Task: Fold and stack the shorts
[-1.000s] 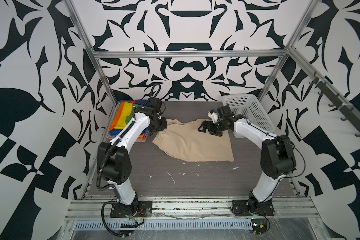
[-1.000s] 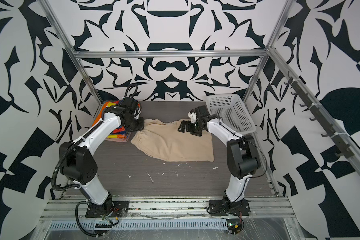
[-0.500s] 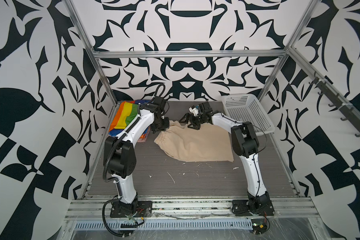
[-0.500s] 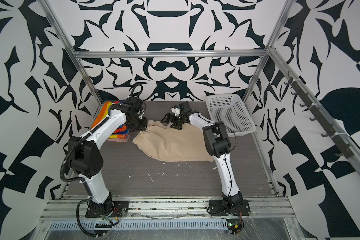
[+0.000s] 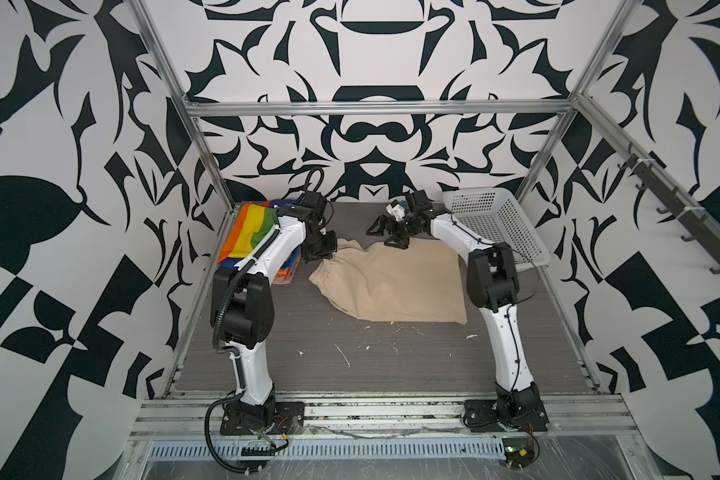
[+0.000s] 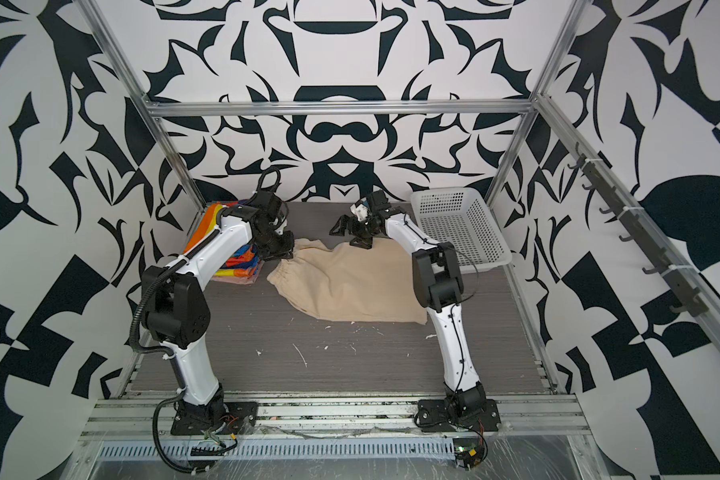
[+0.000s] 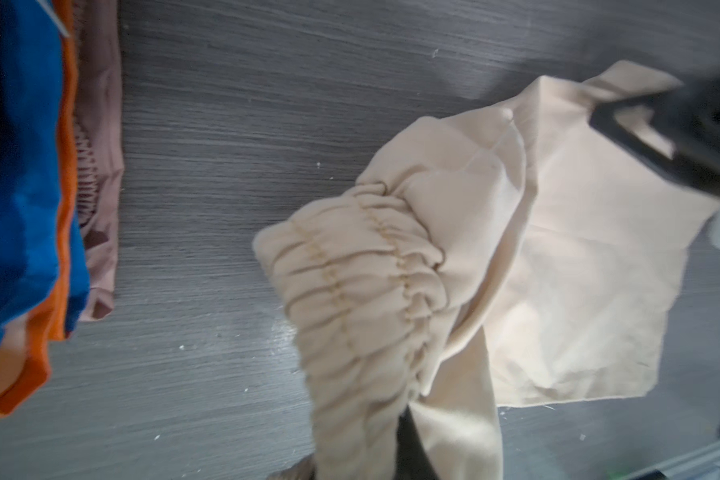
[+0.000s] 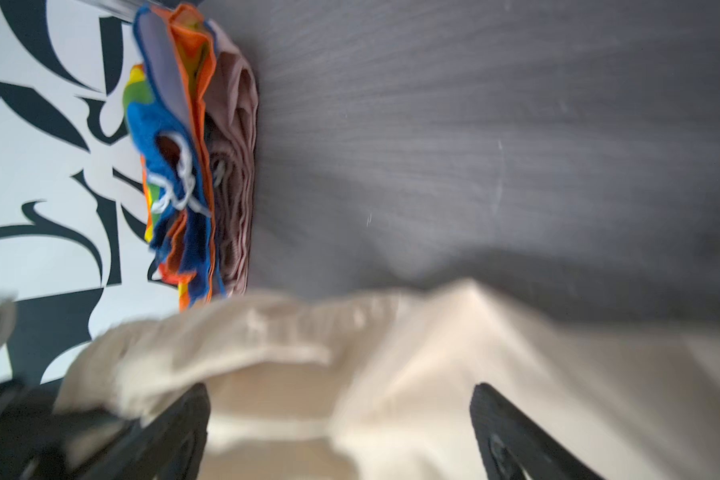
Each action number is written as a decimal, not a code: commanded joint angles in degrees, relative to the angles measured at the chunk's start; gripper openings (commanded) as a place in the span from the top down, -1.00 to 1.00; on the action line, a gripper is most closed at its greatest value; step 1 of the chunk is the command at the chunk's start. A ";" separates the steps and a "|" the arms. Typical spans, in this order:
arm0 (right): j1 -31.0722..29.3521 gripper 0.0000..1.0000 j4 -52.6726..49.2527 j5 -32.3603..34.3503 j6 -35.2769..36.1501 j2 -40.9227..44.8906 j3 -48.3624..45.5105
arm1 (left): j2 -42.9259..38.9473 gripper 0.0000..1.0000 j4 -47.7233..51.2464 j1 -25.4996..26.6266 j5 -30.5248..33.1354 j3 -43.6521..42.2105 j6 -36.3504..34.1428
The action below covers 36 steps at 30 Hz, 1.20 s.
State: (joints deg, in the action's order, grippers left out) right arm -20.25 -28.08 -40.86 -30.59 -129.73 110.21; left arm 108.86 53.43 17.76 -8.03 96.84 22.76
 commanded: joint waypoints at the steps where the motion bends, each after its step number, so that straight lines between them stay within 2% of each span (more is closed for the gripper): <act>1: -1.17 -1.00 2.09 0.50 2.10 13.57 -12.13 | -0.31 1.00 -2.14 -0.66 -4.35 -0.37 2.11; 5: -3.67 -0.99 4.18 1.10 3.65 22.37 -27.33 | -0.37 1.00 -2.71 -0.75 -5.03 -0.79 2.84; 11: -8.72 -1.00 3.20 2.59 6.59 25.78 -36.25 | -1.67 1.00 -5.00 -1.40 -5.57 -3.19 4.20; 16: -12.61 -1.00 -0.73 4.29 9.91 24.17 -37.67 | -2.27 1.00 -5.16 -1.83 -5.39 -4.59 4.07; 26: -13.49 -1.00 -2.42 7.55 11.47 19.96 -39.68 | -3.55 1.00 -5.52 -3.29 -5.75 -6.64 3.78; 32: -13.42 -1.00 -4.80 8.40 12.13 24.21 -36.64 | -4.78 1.00 -3.19 -5.39 -5.25 -7.28 1.74; 36: -11.69 -1.00 -10.04 15.11 14.60 28.15 -32.97 | -5.21 1.00 1.44 -6.55 -2.31 -5.30 -1.25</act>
State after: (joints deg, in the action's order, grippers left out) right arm -33.30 -33.80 -31.03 -18.59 -106.56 72.90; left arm 106.13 49.71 12.01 -12.38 90.35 24.12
